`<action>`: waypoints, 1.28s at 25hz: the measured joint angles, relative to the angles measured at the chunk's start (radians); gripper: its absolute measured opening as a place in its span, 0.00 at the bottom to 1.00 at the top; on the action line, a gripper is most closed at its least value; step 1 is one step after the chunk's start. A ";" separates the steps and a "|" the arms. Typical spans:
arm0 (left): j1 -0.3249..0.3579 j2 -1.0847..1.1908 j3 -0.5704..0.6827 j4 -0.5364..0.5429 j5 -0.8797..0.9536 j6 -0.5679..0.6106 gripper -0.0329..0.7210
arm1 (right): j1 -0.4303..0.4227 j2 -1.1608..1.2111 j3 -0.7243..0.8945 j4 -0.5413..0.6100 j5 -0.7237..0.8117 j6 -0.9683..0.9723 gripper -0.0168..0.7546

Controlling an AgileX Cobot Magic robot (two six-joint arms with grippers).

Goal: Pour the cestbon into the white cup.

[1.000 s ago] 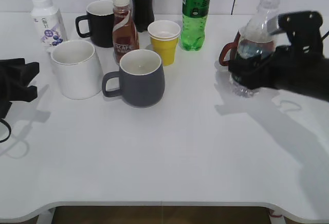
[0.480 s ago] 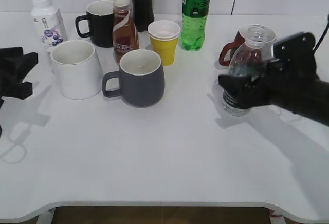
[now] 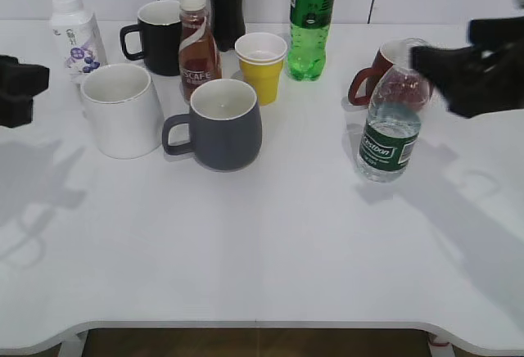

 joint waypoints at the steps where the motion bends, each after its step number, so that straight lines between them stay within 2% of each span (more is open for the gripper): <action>1: -0.030 -0.041 -0.014 -0.008 0.072 0.000 0.46 | 0.000 -0.067 0.000 -0.056 0.062 0.055 0.79; 6: -0.161 -0.303 -0.048 -0.131 0.350 -0.003 0.72 | 0.000 -0.399 0.006 -0.316 0.339 0.363 0.79; 8: -0.192 -0.443 -0.059 -0.165 0.463 -0.006 0.78 | 0.006 -0.554 0.022 -0.337 0.434 0.421 0.79; 10: -0.201 -0.564 -0.068 -0.178 0.575 -0.008 0.79 | 0.027 -0.697 0.033 -0.303 0.533 0.433 0.79; 12: -0.201 -0.662 -0.083 -0.174 0.674 -0.008 0.79 | 0.070 -0.801 0.035 -0.210 0.644 0.386 0.79; 14: -0.200 -0.736 -0.108 -0.160 0.798 -0.008 0.78 | 0.120 -0.872 0.035 -0.040 0.750 0.222 0.79; 16: -0.199 -0.787 -0.128 -0.140 0.921 -0.010 0.78 | 0.178 -0.900 0.026 0.180 0.913 0.007 0.79; 19: -0.199 -0.837 -0.131 -0.135 1.097 -0.011 0.78 | 0.212 -0.907 0.005 0.373 1.242 -0.180 0.79; 22: -0.199 -0.900 -0.120 -0.131 1.222 -0.011 0.78 | 0.215 -0.918 -0.002 0.446 1.488 -0.254 0.79; 24: -0.199 -0.969 -0.103 -0.132 1.263 -0.011 0.78 | 0.215 -0.949 -0.004 0.485 1.580 -0.290 0.79; 28: -0.199 -1.104 -0.043 -0.146 1.292 -0.011 0.78 | 0.215 -1.055 -0.012 0.527 1.622 -0.318 0.79; 32: -0.196 -1.113 -0.020 -0.155 1.225 -0.011 0.77 | 0.215 -1.141 0.009 0.528 1.562 -0.323 0.79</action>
